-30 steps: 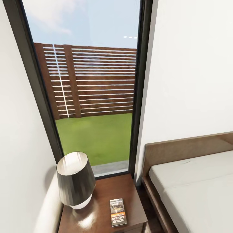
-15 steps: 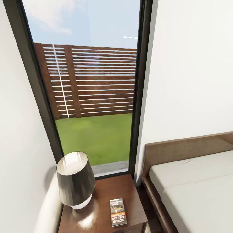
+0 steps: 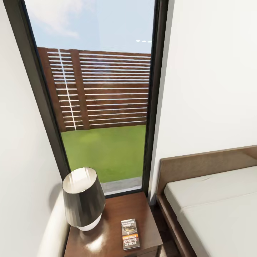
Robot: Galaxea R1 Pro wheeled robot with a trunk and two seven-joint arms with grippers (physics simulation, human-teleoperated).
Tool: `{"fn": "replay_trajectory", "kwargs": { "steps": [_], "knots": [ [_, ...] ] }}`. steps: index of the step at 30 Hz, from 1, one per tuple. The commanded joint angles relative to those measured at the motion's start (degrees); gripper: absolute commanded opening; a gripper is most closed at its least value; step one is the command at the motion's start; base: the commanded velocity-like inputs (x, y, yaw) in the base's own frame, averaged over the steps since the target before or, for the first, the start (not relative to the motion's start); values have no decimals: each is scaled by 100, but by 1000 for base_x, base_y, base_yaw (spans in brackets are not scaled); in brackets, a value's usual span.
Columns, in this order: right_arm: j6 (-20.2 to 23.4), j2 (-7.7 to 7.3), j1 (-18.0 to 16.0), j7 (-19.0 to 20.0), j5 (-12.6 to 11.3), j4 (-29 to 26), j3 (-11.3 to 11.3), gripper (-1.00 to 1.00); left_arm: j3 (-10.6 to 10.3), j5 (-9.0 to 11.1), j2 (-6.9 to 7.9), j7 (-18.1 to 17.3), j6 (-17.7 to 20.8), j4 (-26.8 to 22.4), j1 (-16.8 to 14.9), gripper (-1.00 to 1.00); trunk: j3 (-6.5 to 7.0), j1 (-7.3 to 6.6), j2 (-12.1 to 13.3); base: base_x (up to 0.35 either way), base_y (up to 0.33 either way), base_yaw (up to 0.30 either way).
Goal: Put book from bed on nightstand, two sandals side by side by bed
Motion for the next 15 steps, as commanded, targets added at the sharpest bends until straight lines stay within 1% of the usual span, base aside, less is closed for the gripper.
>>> {"fn": "replay_trajectory", "kwargs": {
  "steps": [1,5,10,15],
  "knots": [
    [29,11,14,-17,41,8,-52,100,-48,49,-1,7,-22,7,3,100,-5,3,-7,0,0,0],
    [61,90,58,-163,46,6,-50,100,-48,47,-3,172,-35,7,15,100,-5,3,-7,0,0,0],
    [96,177,81,-364,49,-6,-13,100,-44,34,3,494,-26,0,22,100,-5,3,-7,0,0,0],
    [117,200,86,-429,49,-14,5,100,-54,20,26,609,9,-12,23,100,-5,3,-7,0,0,0]
  ]
}}
